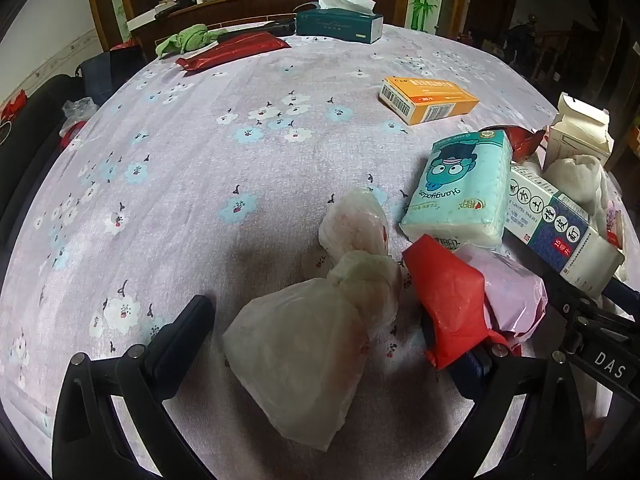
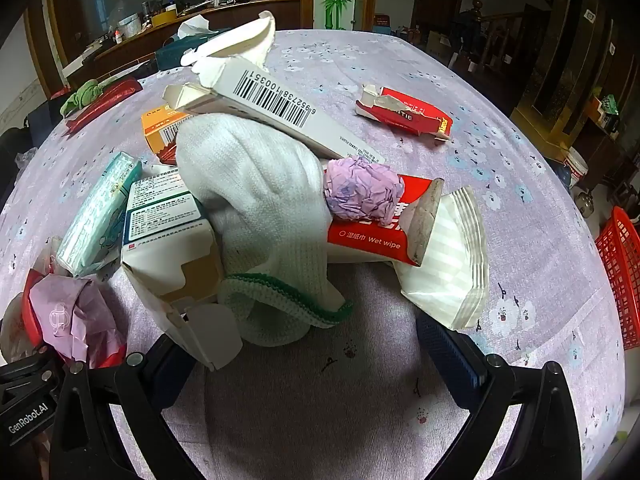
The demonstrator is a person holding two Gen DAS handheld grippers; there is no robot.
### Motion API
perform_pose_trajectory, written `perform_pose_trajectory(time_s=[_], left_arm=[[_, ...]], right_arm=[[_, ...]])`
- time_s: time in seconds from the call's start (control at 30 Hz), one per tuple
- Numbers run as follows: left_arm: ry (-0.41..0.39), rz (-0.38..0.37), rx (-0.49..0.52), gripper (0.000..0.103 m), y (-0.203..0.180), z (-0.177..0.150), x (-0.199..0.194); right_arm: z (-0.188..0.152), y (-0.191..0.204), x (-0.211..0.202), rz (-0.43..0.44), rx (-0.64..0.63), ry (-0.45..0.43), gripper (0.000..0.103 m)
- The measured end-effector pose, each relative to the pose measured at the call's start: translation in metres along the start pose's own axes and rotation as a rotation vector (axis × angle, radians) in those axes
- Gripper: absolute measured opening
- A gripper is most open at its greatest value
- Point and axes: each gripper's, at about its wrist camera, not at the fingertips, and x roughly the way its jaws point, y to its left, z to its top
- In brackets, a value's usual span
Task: Collect trash
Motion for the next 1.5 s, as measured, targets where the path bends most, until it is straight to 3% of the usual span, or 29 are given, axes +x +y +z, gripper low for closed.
perform_pose_trajectory(time_s=[0.13,0.27,0.33,0.47,0.57,0.63,0.77,0.87,1.03,1.5], left_arm=[[-0.012,-0.025,0.017,0.103,0.004,-0.005,-0.012],[-0.134,0.010,0.055,0.103,0.008,-0.020,-0.050],[-0.187,0.005,0.043,0.103,0.015,-0.031,-0.069],[-0.275,-0.023,0.012,0.103,0.025,-0.055,-0.101],[-0.360,-0.009,0.007,0.103,0.023,-0.075,-0.122],[-0.404,0.013,-0.003,0.103,0.020,-0.091,-0.134],[-0.431,0.002,-0.019,0.103,0.013,-0.103,-0.141],[-0.447,0.022,-0.016,0.103,0.009,-0.106,-0.145],[-0.432,0.042,-0.011,0.103,0.002,-0.111,-0.142],[-0.406,0.043,0.002,0.103,-0.009,-0.112,-0.137]], right_arm=[[0.000,-0.001,0.000,0.000,0.005,0.001,0.103],[0.001,-0.003,-0.004,0.046,-0.039,0.083,0.103],[-0.005,-0.007,-0.017,0.104,-0.047,0.083,0.103],[-0.029,-0.015,-0.064,0.144,-0.092,-0.032,0.103],[-0.052,-0.025,-0.118,0.167,-0.097,-0.223,0.103],[-0.063,-0.029,-0.137,0.138,-0.090,-0.305,0.103],[-0.082,-0.036,-0.148,0.119,-0.072,-0.378,0.103],[-0.082,-0.037,-0.141,0.088,-0.103,-0.348,0.103],[-0.097,-0.040,-0.142,0.041,-0.128,-0.376,0.103],[-0.101,-0.054,-0.142,0.031,-0.108,-0.377,0.103]])
